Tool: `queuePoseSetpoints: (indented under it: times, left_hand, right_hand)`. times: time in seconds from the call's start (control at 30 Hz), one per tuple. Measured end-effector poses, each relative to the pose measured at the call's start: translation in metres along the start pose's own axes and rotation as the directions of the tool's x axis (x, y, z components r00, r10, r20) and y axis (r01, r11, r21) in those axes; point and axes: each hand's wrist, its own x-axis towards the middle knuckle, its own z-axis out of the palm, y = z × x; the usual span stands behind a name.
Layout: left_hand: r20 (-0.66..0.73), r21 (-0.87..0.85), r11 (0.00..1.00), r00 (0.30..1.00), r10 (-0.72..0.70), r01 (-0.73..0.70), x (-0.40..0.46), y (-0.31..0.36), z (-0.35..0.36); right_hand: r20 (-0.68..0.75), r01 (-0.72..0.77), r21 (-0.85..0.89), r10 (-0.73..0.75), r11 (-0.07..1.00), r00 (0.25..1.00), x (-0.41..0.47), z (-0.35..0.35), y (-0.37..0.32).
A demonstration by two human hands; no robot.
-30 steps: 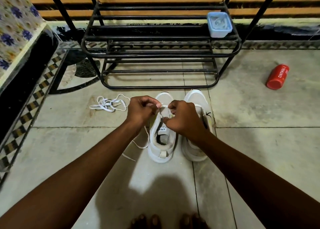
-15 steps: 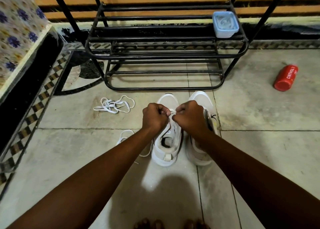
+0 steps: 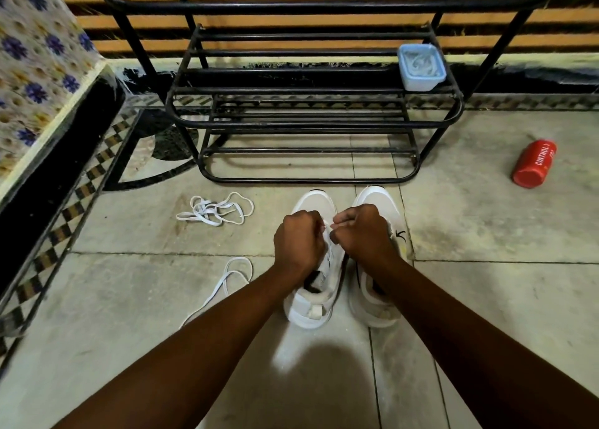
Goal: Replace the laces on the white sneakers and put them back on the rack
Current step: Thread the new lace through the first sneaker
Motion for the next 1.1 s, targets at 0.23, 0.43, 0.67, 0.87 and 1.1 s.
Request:
queuePoseSetpoints:
  times: [0.23, 0.43, 0.67, 0.87, 1.1]
  left_hand:
    - [0.029, 0.179, 0.983, 0.999, 0.028, -0.033, -0.001, 0.009, -0.004]
    - [-0.04, 0.016, 1.0, 0.999, 0.017, -0.016, -0.003, 0.003, -0.007]
    - [0.034, 0.241, 0.929, 0.959, 0.28, -0.28, -0.003, -0.001, -0.006]
    - [0.004, 0.022, 0.99, 0.991, 0.137, -0.137, 0.002, -0.01, -0.002]
    - [0.01, 0.063, 0.991, 0.993, 0.119, -0.119, 0.006, -0.012, 0.009]
  right_hand:
    - [0.04, 0.028, -0.005, -0.028, 1.0, 0.999, 0.003, 0.001, 0.001]
    - [0.043, 0.023, 0.01, -0.023, 1.0, 0.999, 0.001, -0.001, 0.0]
    - [0.045, 0.021, 0.006, -0.022, 1.0, 0.999, 0.0, -0.002, -0.002]
    - [0.036, 0.013, -0.006, -0.013, 1.0, 0.999, -0.001, -0.002, -0.004]
    - [0.0, 0.009, -0.037, -0.009, 0.999, 1.0, -0.002, 0.001, -0.004]
